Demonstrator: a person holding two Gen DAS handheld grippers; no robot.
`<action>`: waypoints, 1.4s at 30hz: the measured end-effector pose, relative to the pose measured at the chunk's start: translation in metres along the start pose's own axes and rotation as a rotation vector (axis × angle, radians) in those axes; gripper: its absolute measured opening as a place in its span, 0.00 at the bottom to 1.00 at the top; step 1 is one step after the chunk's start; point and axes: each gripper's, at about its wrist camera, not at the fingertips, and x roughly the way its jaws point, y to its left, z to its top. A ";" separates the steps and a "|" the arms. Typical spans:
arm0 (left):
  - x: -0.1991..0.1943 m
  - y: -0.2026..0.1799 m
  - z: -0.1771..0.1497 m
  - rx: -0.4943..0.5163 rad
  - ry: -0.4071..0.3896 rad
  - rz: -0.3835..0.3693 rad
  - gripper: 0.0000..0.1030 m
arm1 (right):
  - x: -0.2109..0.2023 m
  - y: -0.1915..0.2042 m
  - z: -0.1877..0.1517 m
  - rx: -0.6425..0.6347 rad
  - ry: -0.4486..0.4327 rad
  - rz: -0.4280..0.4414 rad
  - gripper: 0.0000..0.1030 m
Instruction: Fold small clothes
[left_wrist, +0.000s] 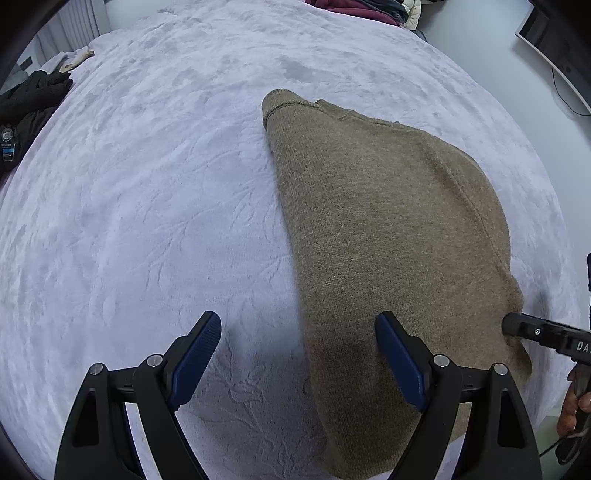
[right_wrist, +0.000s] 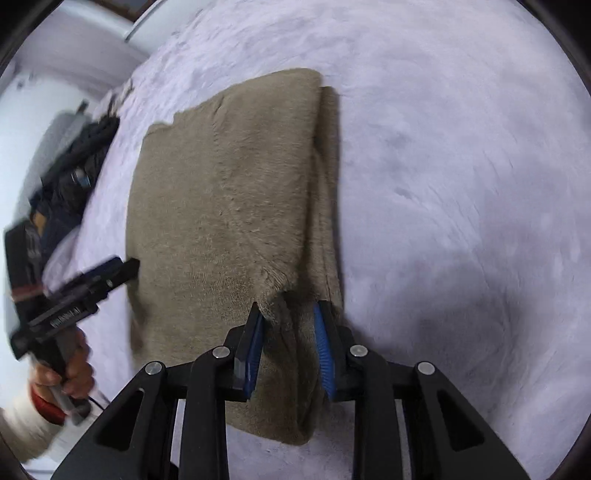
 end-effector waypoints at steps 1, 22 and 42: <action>-0.001 0.000 0.000 0.003 -0.003 -0.002 0.84 | -0.006 -0.011 -0.003 0.064 -0.017 0.024 0.29; 0.038 -0.001 -0.001 0.034 0.208 -0.479 0.84 | 0.018 -0.050 0.085 0.096 0.045 0.395 0.64; -0.010 -0.007 -0.001 0.028 0.076 -0.542 0.47 | 0.042 0.001 0.099 0.122 0.080 0.544 0.35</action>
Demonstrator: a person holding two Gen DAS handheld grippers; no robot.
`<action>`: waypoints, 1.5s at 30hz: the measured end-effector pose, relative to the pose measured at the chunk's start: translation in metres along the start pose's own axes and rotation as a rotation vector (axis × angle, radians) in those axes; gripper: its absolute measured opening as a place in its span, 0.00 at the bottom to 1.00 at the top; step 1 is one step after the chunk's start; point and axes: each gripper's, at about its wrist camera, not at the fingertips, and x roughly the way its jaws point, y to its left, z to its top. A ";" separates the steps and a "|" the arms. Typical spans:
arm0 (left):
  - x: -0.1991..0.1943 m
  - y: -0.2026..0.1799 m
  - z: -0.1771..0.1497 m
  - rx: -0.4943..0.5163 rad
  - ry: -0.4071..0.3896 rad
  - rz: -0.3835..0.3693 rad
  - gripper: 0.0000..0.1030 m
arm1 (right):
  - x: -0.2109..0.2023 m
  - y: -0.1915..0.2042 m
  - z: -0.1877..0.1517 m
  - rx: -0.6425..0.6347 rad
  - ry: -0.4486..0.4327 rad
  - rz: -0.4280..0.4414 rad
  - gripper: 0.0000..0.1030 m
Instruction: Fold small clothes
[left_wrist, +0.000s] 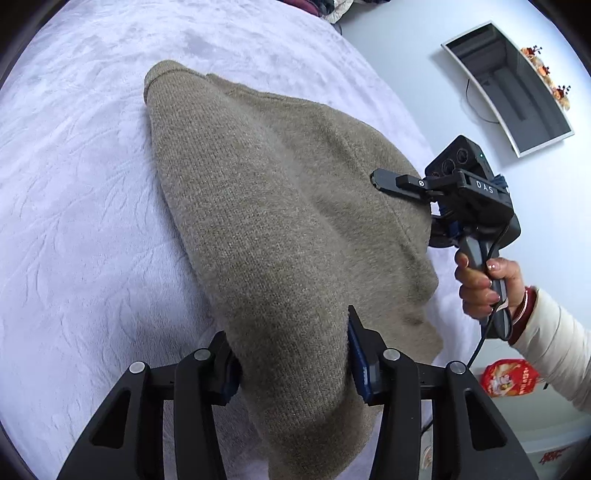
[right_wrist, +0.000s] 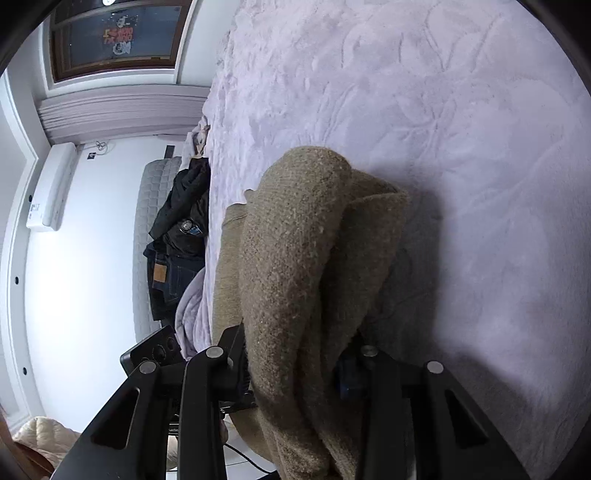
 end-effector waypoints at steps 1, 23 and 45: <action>-0.006 -0.003 -0.002 0.000 -0.008 -0.007 0.47 | 0.000 0.006 -0.003 0.000 -0.004 0.002 0.35; -0.108 0.030 -0.135 -0.102 -0.011 0.200 0.48 | 0.108 0.082 -0.123 -0.083 0.125 0.044 0.35; -0.166 0.033 -0.165 -0.163 -0.031 0.541 0.94 | 0.080 0.110 -0.179 -0.277 0.097 -0.647 0.52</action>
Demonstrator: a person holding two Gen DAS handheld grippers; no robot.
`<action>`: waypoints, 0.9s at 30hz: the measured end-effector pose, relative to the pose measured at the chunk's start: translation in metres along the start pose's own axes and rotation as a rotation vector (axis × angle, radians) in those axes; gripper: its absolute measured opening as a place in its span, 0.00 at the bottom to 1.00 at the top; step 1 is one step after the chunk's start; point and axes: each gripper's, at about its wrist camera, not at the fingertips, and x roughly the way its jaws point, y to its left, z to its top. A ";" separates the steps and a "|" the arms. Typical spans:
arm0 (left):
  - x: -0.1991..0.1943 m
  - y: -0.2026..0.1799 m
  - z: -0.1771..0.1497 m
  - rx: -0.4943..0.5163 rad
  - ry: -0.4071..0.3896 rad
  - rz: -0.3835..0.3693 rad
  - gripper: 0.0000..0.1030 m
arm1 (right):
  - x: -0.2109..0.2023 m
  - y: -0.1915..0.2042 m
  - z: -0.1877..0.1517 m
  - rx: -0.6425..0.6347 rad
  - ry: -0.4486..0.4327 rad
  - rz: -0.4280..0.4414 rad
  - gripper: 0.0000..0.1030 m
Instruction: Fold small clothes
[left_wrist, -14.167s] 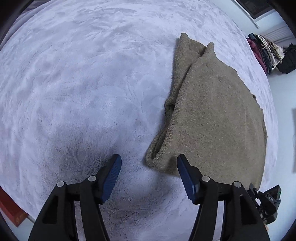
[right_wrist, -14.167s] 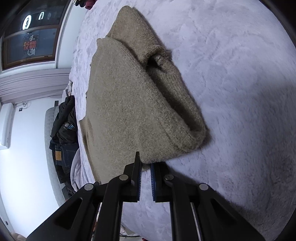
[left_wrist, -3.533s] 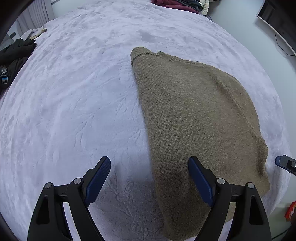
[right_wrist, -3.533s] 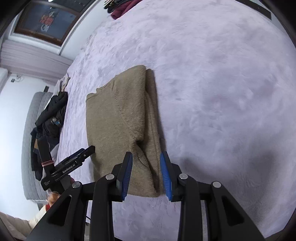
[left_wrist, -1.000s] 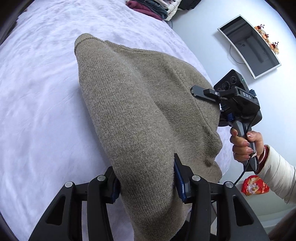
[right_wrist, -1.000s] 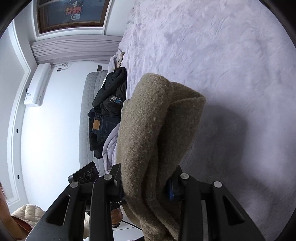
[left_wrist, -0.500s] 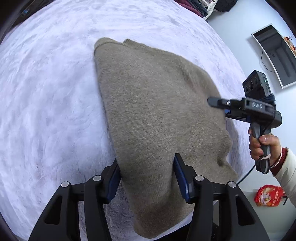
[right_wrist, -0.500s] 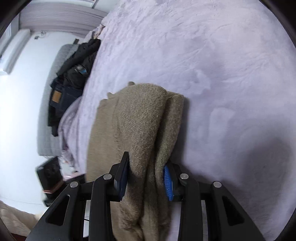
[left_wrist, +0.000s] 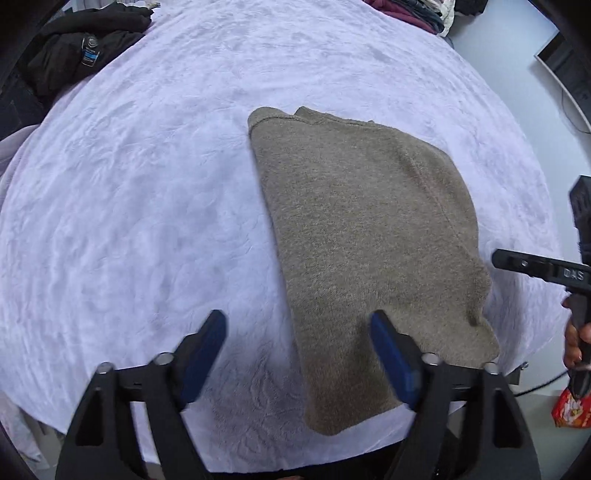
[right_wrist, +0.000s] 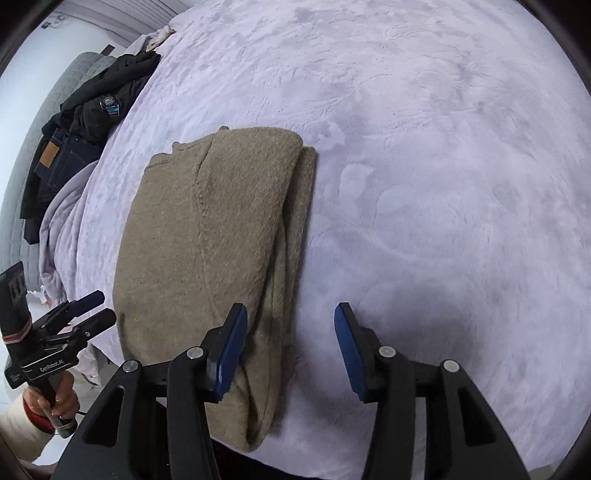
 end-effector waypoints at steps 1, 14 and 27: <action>-0.008 0.000 -0.005 -0.001 -0.001 0.013 0.98 | -0.004 0.004 -0.005 0.017 0.001 -0.003 0.52; -0.011 -0.039 -0.006 -0.012 0.051 0.138 0.99 | -0.043 0.074 -0.035 0.035 -0.081 -0.142 0.85; -0.022 -0.039 -0.005 -0.033 0.055 0.182 0.99 | -0.048 0.097 -0.037 0.054 -0.073 -0.216 1.00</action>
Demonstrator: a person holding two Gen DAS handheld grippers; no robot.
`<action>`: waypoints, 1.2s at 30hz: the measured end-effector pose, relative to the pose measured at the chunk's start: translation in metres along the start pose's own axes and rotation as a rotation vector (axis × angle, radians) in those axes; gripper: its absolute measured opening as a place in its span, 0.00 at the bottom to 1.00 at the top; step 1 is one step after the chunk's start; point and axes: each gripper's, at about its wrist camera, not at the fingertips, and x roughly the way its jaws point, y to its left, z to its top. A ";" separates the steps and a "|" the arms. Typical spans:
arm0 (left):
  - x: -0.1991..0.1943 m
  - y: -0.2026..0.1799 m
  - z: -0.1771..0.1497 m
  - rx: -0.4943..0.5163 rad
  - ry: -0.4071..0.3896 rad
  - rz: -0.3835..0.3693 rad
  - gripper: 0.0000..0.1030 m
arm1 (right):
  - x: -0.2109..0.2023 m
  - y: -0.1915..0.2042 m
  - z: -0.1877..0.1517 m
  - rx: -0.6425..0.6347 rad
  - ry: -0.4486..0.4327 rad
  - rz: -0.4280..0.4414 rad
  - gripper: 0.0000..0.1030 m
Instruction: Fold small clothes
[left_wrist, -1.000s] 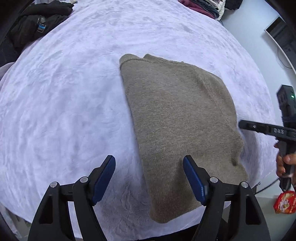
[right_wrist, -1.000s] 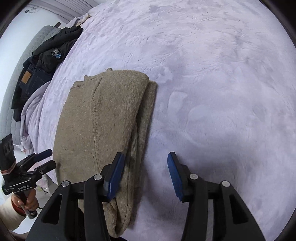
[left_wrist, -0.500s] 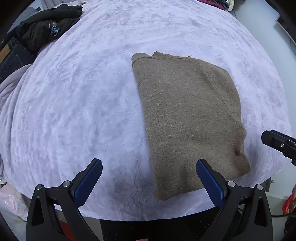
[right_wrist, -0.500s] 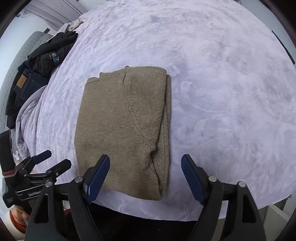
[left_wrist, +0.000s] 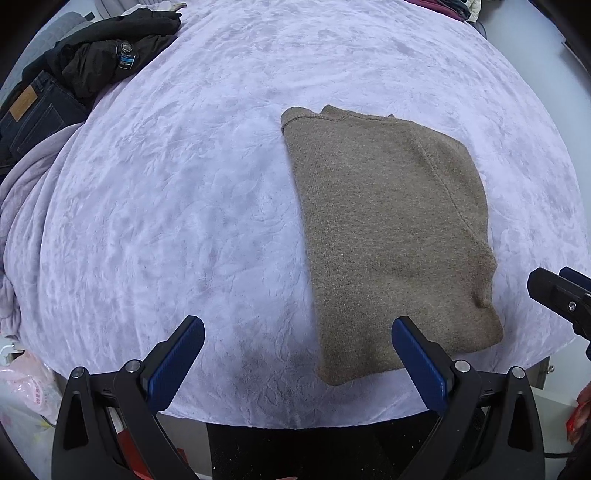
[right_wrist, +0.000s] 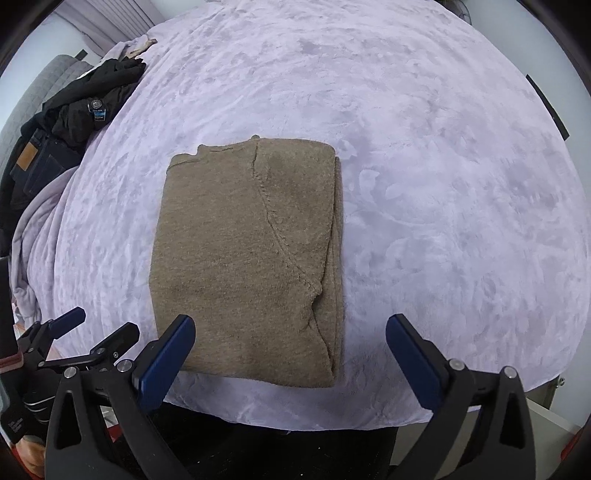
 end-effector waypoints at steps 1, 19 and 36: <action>-0.001 0.000 0.000 0.001 0.000 0.002 0.99 | 0.000 0.000 0.000 0.005 0.003 -0.001 1.00; -0.006 0.003 0.009 -0.004 -0.003 0.010 0.99 | 0.004 0.004 0.000 0.000 0.060 -0.068 1.00; -0.005 0.003 0.007 -0.017 0.007 0.014 0.99 | 0.001 0.010 0.003 -0.004 0.058 -0.061 1.00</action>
